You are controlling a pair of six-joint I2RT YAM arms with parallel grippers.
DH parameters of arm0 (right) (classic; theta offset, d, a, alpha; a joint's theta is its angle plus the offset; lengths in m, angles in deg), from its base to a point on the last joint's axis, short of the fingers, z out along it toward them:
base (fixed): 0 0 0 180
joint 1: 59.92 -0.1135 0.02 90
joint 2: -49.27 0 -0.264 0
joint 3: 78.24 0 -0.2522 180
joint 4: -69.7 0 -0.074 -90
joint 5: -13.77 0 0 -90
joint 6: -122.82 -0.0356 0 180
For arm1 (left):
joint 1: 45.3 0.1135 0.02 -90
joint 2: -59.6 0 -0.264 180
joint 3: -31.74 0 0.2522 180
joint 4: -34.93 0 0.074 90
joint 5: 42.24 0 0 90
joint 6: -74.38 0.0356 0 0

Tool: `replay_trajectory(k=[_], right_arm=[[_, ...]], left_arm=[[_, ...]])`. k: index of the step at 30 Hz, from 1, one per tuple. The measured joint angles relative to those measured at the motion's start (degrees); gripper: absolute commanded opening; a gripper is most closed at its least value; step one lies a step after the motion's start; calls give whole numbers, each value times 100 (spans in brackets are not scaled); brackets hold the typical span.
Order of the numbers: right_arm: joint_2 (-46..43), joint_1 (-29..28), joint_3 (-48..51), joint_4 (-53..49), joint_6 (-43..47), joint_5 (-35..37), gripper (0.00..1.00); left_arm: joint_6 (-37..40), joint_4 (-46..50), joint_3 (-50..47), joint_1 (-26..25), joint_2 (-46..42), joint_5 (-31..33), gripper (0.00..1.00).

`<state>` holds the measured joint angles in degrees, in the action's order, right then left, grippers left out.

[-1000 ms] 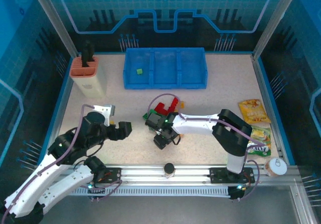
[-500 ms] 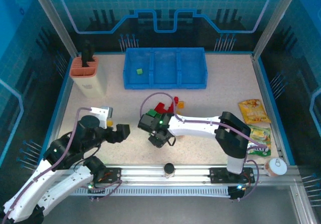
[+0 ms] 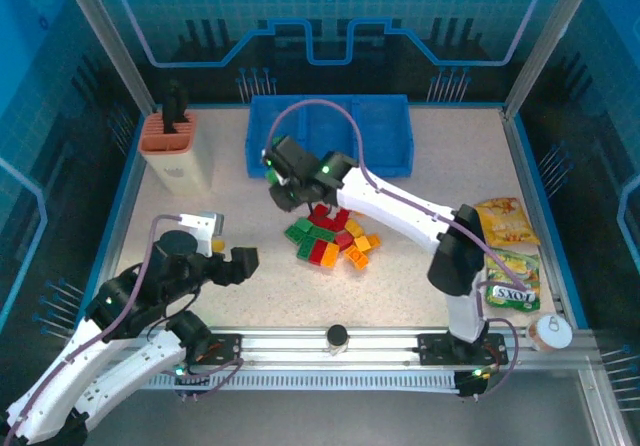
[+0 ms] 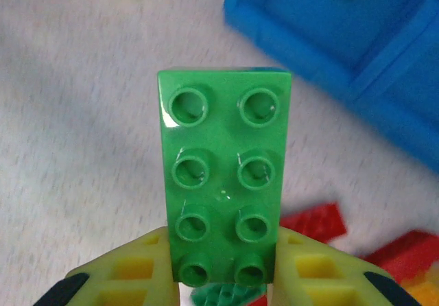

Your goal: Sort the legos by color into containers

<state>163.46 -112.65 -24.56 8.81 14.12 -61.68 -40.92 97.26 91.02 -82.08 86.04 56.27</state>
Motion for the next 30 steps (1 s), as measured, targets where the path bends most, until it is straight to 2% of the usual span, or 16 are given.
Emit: replay_trajectory(k=[9, 24, 27, 30], right_arm=[[2188, 564, -2973, -365, 144, -131, 23], [3200, 931, -3860, 422, 72, -111, 29], [3257, 931, -3897, 575, 50, -66, 45], [3298, 935, -3897, 643, -4, 15, 70]], left_arm=[[0, 2, -4, -22, -31, 0, 91], [-4, 4, -4, -59, -37, 0, 91], [-4, 4, -4, -59, -92, 2, 91], [-4, 4, -4, -66, -114, 9, 92]])
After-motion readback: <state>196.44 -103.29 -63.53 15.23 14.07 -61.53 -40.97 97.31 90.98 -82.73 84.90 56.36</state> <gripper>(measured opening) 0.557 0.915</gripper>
